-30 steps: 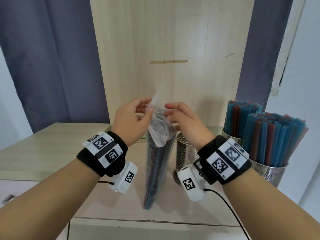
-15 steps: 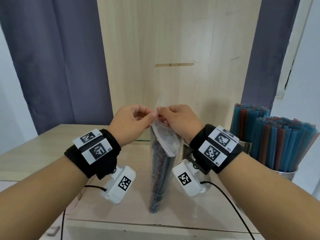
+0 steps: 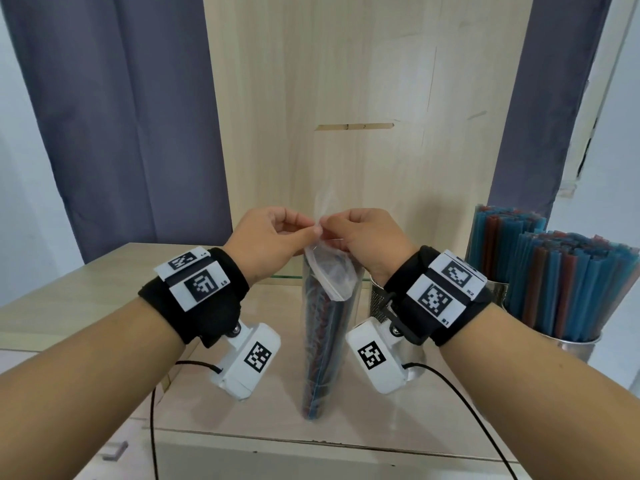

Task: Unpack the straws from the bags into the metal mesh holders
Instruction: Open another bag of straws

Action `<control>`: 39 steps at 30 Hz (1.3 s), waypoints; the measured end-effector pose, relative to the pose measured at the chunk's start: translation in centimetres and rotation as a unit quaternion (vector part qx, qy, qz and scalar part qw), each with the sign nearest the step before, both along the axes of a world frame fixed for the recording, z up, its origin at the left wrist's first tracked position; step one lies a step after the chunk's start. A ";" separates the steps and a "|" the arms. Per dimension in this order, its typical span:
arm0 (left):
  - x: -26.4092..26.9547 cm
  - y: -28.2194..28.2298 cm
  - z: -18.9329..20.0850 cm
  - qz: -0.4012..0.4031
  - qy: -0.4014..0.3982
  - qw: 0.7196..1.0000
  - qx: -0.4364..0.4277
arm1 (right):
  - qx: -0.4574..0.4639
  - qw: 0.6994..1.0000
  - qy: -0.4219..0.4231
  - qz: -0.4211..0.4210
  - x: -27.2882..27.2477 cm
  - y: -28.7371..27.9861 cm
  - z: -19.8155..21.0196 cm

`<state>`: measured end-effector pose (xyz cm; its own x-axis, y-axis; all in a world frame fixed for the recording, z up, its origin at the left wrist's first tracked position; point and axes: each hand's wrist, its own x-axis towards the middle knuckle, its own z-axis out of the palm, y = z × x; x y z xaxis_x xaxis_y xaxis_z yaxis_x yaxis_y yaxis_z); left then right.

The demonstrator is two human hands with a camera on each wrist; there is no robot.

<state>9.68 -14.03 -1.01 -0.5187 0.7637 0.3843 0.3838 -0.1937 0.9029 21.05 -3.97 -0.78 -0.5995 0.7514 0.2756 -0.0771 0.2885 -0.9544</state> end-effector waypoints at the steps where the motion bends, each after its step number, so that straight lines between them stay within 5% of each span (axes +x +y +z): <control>1: 0.1 0.0 -0.1 -0.008 -0.011 1.000 0.001 | -0.008 1.000 -0.001 0.001 0.0 0.0 0.0; 11: 1.6 -0.5 -0.3 -0.040 -0.051 0.998 0.022 | -0.003 0.999 -0.051 0.016 0.6 -0.1 1.0; 17: 1.4 -0.7 0.7 0.088 0.175 0.980 -0.024 | -0.004 0.999 -0.031 0.022 0.5 -0.2 1.3; 22: 1.9 -0.8 1.5 0.133 0.223 0.964 -0.061 | -0.046 0.996 0.032 0.075 0.7 0.0 1.0; 27: 1.4 -0.8 1.3 0.104 0.118 0.985 -0.064 | -0.066 0.986 0.065 0.140 1.7 0.6 1.2; 34: 1.3 -0.1 2.3 0.038 -0.127 0.990 0.038 | 0.174 0.983 -0.038 0.047 2.3 0.2 1.7; 39: 1.2 0.5 2.4 -0.039 -0.183 0.981 0.056 | 0.105 0.993 -0.015 0.055 1.9 -0.4 2.3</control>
<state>10.92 -13.54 1.39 -0.5788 0.7704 0.2672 0.0190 -0.3149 0.9489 22.93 -4.42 1.52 -0.6859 0.6081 0.3996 -0.0912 0.4730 -0.8764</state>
